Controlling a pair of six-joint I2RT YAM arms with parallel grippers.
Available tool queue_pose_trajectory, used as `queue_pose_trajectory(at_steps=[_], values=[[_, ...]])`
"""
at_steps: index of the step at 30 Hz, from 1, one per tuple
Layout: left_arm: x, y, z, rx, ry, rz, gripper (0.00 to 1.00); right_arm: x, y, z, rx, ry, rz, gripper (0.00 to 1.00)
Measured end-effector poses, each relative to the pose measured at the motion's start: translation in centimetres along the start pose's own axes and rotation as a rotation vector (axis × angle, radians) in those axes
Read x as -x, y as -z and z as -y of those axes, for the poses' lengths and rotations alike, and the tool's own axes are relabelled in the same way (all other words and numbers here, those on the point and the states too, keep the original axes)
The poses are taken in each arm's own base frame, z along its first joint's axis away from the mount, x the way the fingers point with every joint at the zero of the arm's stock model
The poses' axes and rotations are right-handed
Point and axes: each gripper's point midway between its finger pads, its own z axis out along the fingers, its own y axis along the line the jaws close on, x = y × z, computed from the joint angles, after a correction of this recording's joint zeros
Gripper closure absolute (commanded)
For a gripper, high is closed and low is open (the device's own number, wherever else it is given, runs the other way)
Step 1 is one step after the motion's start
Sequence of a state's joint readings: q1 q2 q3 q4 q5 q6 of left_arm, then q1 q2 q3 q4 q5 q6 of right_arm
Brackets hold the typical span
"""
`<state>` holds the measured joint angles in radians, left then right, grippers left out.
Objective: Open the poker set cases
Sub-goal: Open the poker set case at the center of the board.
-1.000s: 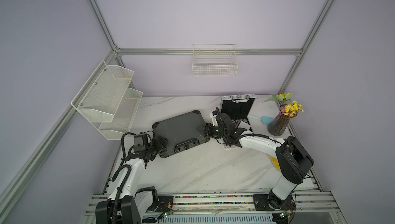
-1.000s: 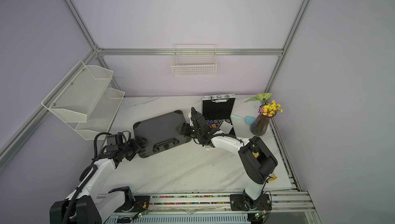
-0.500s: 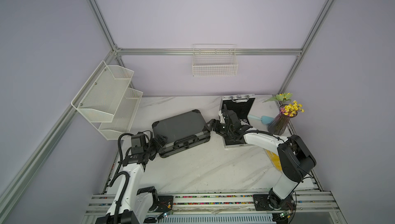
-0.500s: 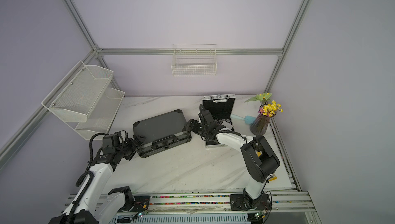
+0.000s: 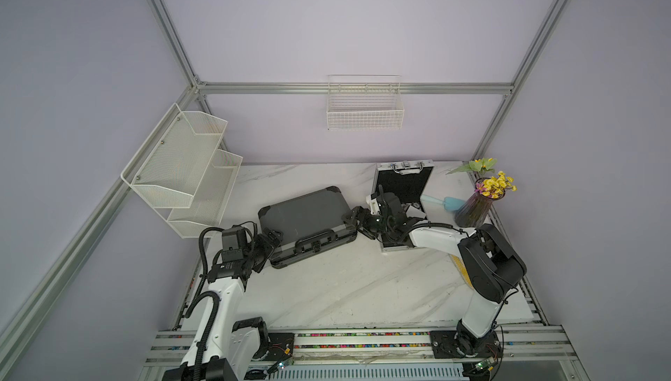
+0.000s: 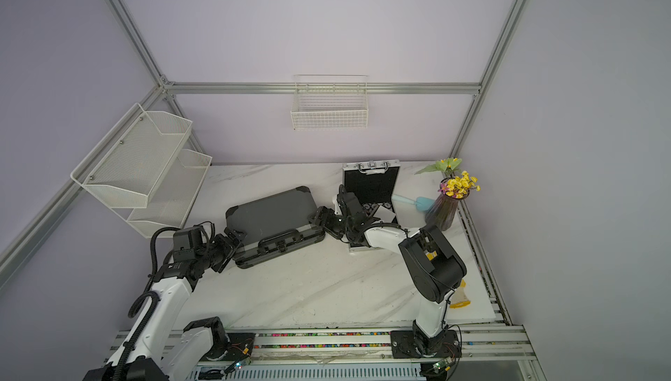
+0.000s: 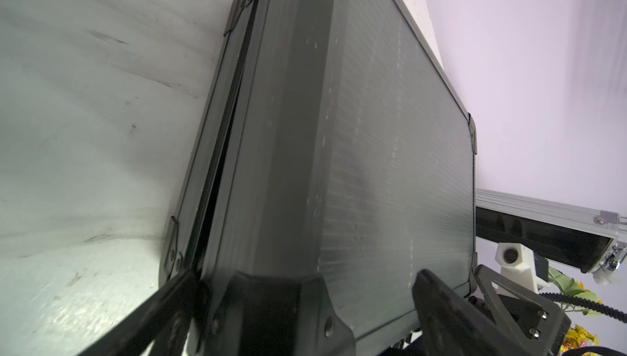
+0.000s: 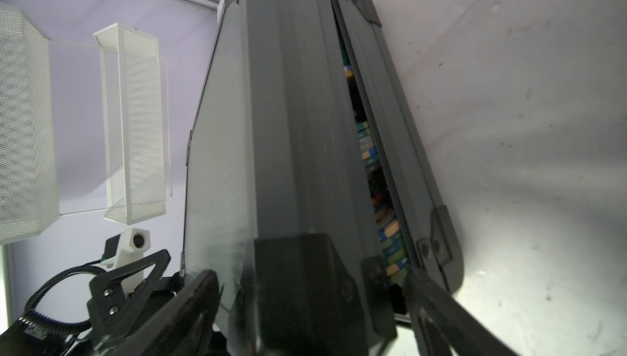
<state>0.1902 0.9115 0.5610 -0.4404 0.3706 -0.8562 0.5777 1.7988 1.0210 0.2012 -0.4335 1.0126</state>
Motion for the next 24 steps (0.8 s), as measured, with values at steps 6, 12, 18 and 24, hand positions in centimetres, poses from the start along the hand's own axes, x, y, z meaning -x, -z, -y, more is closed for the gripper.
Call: queue_pose_trajectory(at_steps=[6,12,18,24], values=[[2.1,0.7,1.7,-0.024,-0.024,0.049,0.00,-0.7,0.0,-0.6,0.074,-0.071,-0.021,0.15],[4.5,2.0,2.9,-0.011,-0.114,0.136,0.00,-0.3,0.3,-1.5,0.123,-0.129,-0.018,0.17],[5.2,3.8,1.9,0.060,-0.152,0.227,0.00,0.3,0.5,-2.8,0.172,-0.174,-0.012,0.18],[6.2,7.2,0.5,0.135,-0.176,0.378,0.00,1.4,0.8,-5.3,0.231,-0.176,-0.004,0.17]])
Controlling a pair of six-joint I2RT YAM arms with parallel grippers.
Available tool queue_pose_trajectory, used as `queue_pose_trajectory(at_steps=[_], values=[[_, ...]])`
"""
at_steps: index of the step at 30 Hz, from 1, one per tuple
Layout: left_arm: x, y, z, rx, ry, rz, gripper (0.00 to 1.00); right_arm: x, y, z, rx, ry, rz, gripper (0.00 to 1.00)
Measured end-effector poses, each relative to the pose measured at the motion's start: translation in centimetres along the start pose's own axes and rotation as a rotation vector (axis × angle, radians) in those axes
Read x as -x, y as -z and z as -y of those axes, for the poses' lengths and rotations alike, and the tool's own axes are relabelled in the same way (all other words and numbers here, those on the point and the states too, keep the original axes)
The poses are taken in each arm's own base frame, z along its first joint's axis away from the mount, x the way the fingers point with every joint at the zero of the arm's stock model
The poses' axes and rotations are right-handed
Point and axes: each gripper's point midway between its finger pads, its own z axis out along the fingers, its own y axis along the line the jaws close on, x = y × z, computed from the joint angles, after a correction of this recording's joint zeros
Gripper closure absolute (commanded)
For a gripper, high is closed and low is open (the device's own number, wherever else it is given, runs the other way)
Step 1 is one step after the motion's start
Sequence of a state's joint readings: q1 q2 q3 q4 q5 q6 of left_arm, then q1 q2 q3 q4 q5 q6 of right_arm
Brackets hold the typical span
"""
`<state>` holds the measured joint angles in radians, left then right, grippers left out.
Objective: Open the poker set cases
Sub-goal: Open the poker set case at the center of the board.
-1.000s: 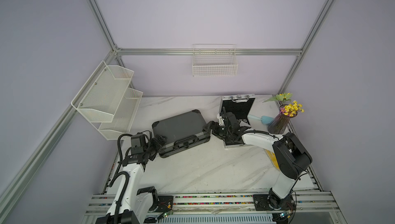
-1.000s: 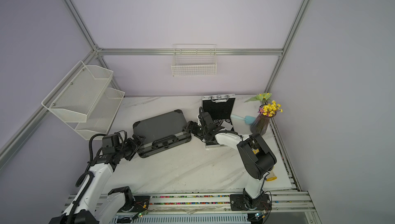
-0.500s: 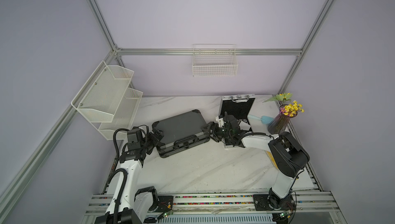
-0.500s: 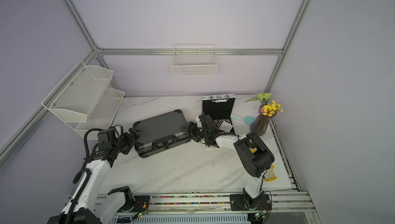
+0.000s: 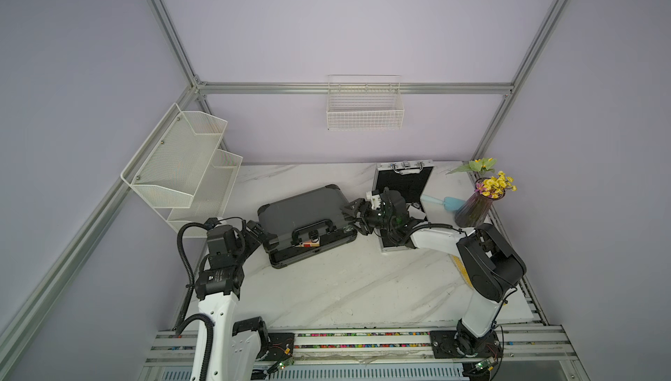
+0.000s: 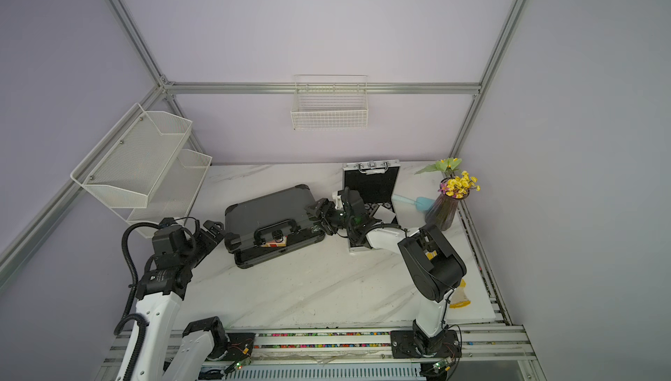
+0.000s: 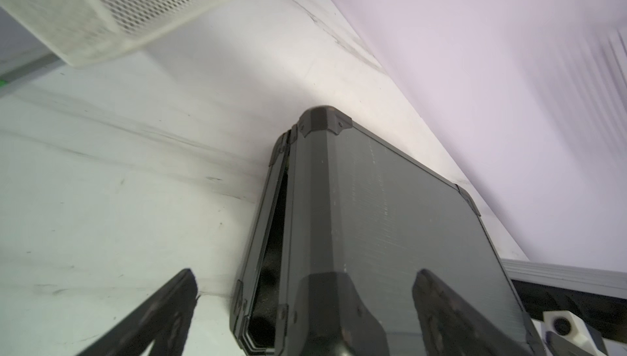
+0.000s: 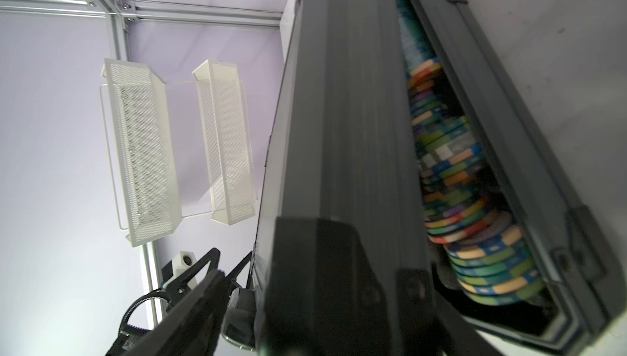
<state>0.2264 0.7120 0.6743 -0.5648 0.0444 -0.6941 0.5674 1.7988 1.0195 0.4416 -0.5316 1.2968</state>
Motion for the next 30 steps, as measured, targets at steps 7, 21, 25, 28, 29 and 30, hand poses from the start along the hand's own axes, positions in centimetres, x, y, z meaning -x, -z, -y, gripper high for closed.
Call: queue_pose_trajectory(at_steps=[7,21,25,28,29,30], values=[[0.7,1.0,-2.3,0.122,-0.099,0.059,0.00,1.3,-0.4,-5.3,0.084,0.077,0.011,0.16],[2.3,1.7,-1.7,0.141,-0.321,0.086,0.00,4.3,-3.8,-11.2,0.205,0.184,0.020,0.15],[2.0,1.1,-1.9,0.152,-0.338,0.059,0.00,4.8,-4.8,-11.4,0.208,0.188,0.029,0.15],[1.9,0.7,-2.0,0.154,-0.345,0.046,0.00,5.6,-5.5,-12.0,0.219,0.197,0.044,0.15],[1.8,0.6,-2.0,0.153,-0.346,0.044,0.00,5.8,-5.7,-12.3,0.222,0.200,0.049,0.15],[1.9,0.5,-1.9,0.153,-0.346,0.044,0.00,6.0,-5.9,-12.5,0.225,0.203,0.055,0.15]])
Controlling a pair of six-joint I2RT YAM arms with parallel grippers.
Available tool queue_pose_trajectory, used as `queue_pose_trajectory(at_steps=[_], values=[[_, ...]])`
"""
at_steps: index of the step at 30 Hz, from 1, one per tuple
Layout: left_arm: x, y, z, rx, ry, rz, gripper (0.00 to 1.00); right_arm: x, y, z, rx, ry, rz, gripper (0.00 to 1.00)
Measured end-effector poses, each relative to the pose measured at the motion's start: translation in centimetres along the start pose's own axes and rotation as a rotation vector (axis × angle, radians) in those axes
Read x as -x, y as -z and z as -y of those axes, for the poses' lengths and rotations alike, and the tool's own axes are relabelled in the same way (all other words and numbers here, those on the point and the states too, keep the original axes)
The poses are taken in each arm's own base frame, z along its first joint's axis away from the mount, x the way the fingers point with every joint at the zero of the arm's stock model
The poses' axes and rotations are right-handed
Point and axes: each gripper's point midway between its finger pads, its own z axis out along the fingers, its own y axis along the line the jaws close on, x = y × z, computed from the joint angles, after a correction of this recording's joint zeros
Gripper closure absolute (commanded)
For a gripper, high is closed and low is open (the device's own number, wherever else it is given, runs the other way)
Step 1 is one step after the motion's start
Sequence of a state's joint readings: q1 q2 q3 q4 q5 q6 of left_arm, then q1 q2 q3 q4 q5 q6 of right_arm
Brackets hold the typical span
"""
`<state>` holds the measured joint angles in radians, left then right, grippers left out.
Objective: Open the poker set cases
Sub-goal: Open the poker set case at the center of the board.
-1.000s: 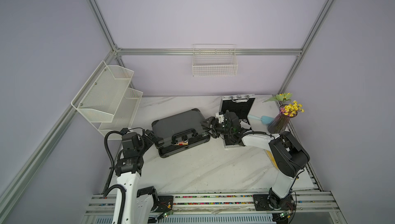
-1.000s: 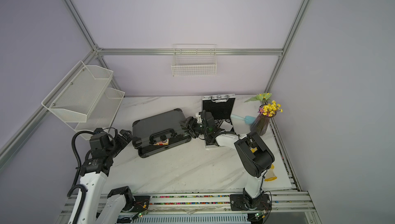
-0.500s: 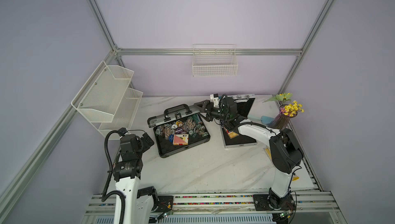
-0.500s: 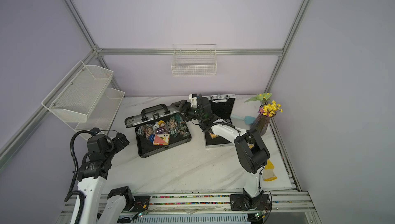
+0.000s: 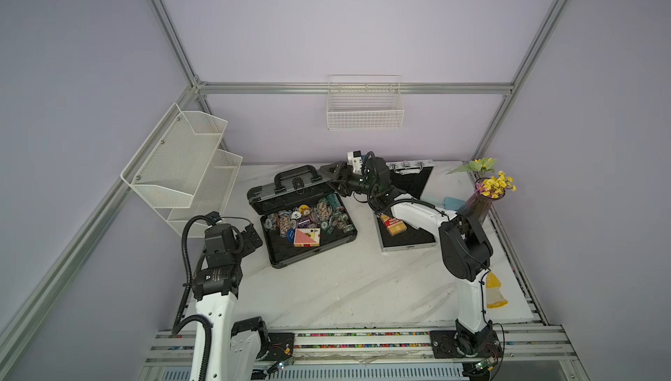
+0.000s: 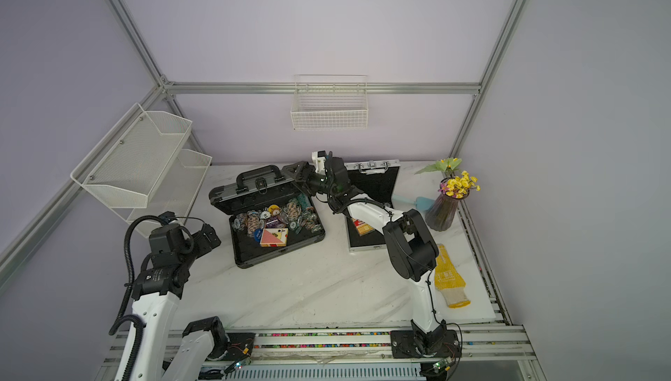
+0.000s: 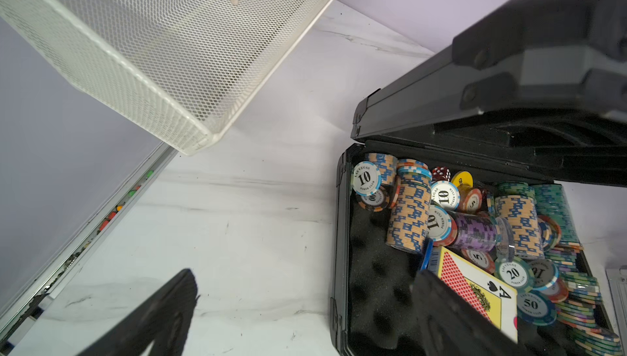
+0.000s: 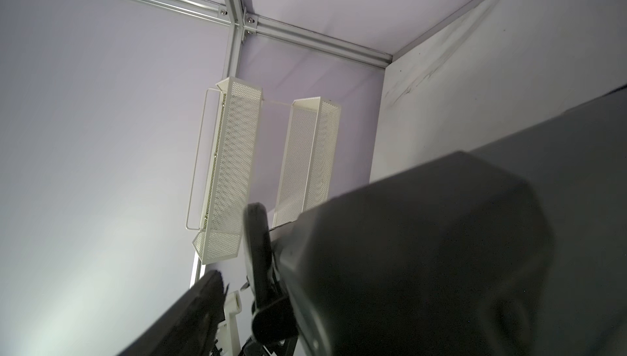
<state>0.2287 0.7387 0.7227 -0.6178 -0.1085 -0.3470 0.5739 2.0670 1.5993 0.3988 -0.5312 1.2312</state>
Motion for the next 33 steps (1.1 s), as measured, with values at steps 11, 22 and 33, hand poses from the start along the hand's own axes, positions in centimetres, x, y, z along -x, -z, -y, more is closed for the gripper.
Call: queue_pose_trajectory(at_steps=[11,22,33], values=[[0.3,-0.4,0.6,-0.029,0.001,0.002,0.00,2.1,-1.2,-1.9,0.038,0.045,0.055,0.14],[0.1,-0.7,0.7,-0.035,0.001,-0.008,0.00,2.5,-1.2,-2.8,0.051,0.067,0.067,0.14],[-3.9,-2.9,2.8,-0.165,0.074,-0.155,0.03,1.4,-1.0,1.4,-0.035,0.036,0.059,0.15]])
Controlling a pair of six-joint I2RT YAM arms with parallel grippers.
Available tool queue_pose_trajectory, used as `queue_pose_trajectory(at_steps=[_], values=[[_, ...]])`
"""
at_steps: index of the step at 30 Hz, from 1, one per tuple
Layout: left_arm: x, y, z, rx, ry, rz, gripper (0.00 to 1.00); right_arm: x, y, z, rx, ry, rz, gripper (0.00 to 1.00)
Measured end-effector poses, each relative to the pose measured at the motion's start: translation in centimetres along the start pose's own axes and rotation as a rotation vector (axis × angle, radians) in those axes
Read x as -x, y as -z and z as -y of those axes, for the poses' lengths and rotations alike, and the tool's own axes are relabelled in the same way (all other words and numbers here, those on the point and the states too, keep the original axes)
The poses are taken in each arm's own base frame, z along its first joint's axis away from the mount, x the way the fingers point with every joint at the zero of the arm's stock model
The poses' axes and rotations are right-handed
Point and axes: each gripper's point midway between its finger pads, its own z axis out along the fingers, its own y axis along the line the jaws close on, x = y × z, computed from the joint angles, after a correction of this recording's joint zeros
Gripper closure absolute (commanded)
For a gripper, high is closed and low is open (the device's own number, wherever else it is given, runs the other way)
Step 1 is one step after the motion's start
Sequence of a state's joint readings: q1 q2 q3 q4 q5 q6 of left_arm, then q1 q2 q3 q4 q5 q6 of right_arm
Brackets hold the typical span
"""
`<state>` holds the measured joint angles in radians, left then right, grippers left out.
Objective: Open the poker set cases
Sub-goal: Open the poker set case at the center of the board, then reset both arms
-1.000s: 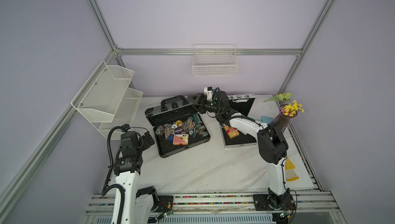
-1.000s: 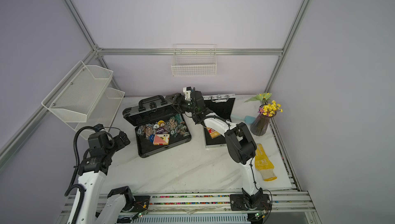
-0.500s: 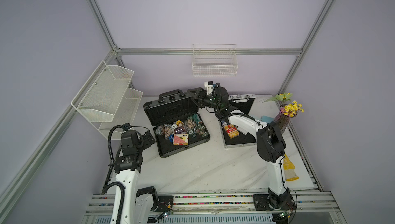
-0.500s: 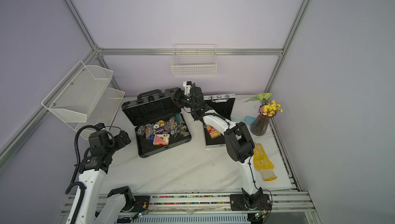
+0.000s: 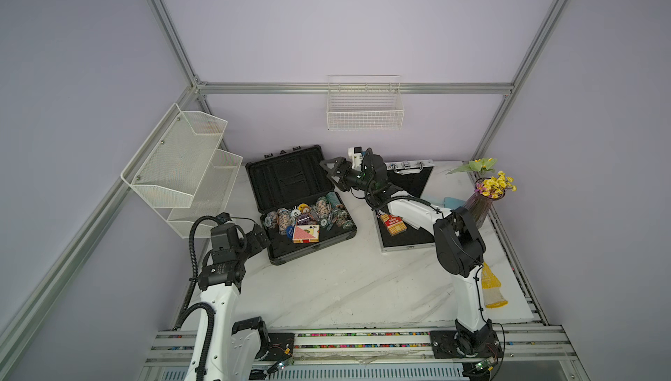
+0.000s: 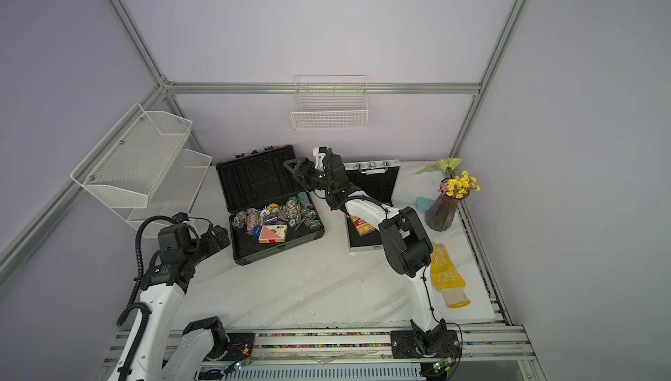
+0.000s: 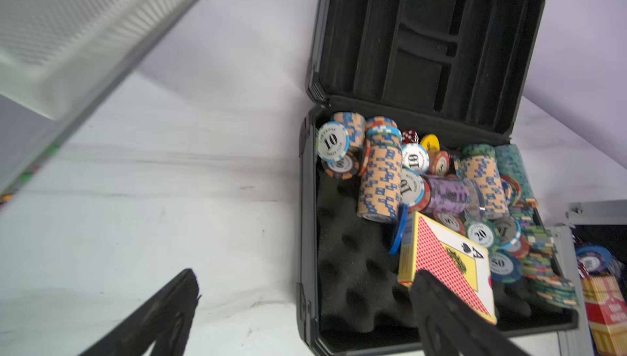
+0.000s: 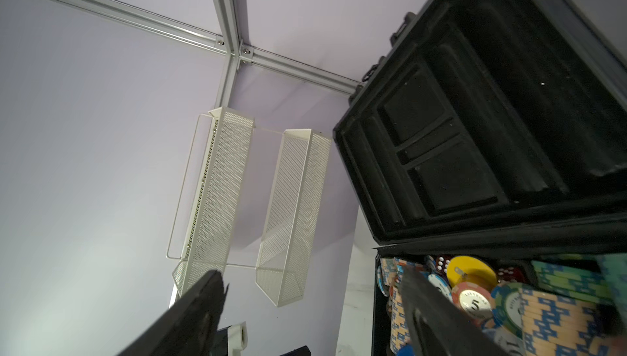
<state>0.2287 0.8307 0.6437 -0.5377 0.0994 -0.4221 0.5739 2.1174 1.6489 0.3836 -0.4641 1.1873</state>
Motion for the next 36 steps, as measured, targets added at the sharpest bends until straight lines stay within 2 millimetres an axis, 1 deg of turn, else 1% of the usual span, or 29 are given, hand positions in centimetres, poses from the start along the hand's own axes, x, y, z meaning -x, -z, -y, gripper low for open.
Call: queue_pose_trajectory(at_steps=[2,3,7,12,15,18,22,25,26,28,30,32,33,35,36], values=[[-1.0,-0.7,0.4,-0.029,0.027,-0.051,0.03,-0.3,0.2,0.7,-0.023,-0.002,-0.004,0.15],[-1.2,-0.9,0.6,-0.043,0.038,-0.063,0.03,-0.4,0.3,1.1,-0.032,0.000,-0.007,0.15],[-1.4,-1.5,1.6,-0.099,0.082,-0.085,0.05,-1.0,1.1,2.3,-0.089,0.009,-0.010,0.16],[-1.8,-2.0,2.2,-0.140,0.123,-0.102,0.06,-1.1,2.5,3.1,-0.174,0.060,0.000,0.16],[-1.7,-2.0,2.4,-0.150,0.123,-0.098,0.07,-1.0,3.8,3.1,-0.233,0.108,0.013,0.17],[-1.3,-2.0,2.3,-0.144,0.120,-0.080,0.08,-0.7,5.2,2.6,-0.285,0.168,0.029,0.18],[-0.1,-2.0,1.8,-0.107,0.112,-0.023,0.10,-0.2,7.4,1.8,-0.351,0.263,0.057,0.24],[1.8,-1.8,2.4,-0.095,0.099,0.077,0.11,0.3,9.5,1.5,-0.415,0.339,0.095,0.27],[2.6,-1.6,3.1,-0.101,0.082,0.122,0.11,0.6,10.3,1.4,-0.443,0.367,0.117,0.28],[3.8,-1.3,4.5,-0.107,0.038,0.199,0.11,1.4,12.1,1.1,-0.497,0.441,0.166,0.34],[4.6,-1.0,6.2,-0.111,-0.029,0.271,0.10,2.5,14.1,0.8,-0.555,0.513,0.235,0.35],[5.4,-0.8,8.0,-0.112,-0.113,0.341,0.09,4.1,17.0,0.4,-0.635,0.589,0.337,0.35],[5.8,-0.8,8.5,-0.107,-0.142,0.368,0.09,4.8,18.3,0.3,-0.666,0.614,0.379,0.35],[6.8,-0.8,8.9,-0.080,-0.184,0.426,0.08,6.7,21.7,0.3,-0.739,0.661,0.495,0.35],[7.3,-0.7,8.8,-0.066,-0.200,0.453,0.08,7.3,23.1,0.4,-0.768,0.674,0.535,0.35]])
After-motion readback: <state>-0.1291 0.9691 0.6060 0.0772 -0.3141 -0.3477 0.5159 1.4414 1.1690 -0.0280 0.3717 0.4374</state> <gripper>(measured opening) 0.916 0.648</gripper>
